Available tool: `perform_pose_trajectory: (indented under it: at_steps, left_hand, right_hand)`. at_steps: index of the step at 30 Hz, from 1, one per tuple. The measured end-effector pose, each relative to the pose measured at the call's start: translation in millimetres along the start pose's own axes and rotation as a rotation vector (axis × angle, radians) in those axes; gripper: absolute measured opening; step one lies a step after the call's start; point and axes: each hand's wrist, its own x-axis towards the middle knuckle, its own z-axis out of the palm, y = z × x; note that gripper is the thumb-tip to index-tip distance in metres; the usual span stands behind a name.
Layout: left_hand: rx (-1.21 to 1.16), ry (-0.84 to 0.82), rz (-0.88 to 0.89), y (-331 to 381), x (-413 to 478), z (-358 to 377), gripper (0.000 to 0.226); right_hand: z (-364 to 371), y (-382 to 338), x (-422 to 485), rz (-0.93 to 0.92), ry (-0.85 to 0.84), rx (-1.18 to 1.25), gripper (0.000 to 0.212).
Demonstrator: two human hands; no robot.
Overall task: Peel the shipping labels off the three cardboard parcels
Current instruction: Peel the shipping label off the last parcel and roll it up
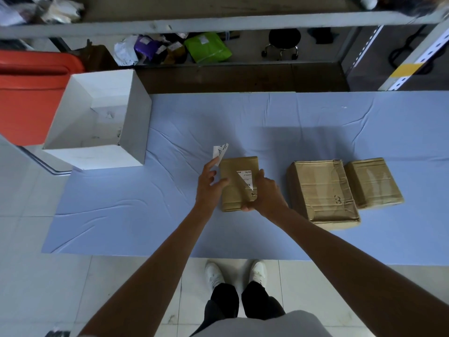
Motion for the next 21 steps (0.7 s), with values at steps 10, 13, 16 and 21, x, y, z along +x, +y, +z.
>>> perform_pose_trajectory:
  at_steps: [10,13,16,21]
  left_hand:
    - [-0.014,0.083,0.1,-6,5,14,0.051]
    - [0.008,0.157,0.116,-6,7,17,0.043]
    - [-0.052,0.243,0.043,-1,12,16,0.045]
    - [-0.194,0.312,0.005,7,23,5,0.053]
  right_hand:
    - [6,6,0,-0.058,0.042,-0.016,0.105]
    - [8,8,-1,-0.064,0.051,0.002,0.103]
    - [6,8,0,-0.064,0.038,0.003,0.103]
    - [2,5,4,-0.07,0.008,-0.007,0.103]
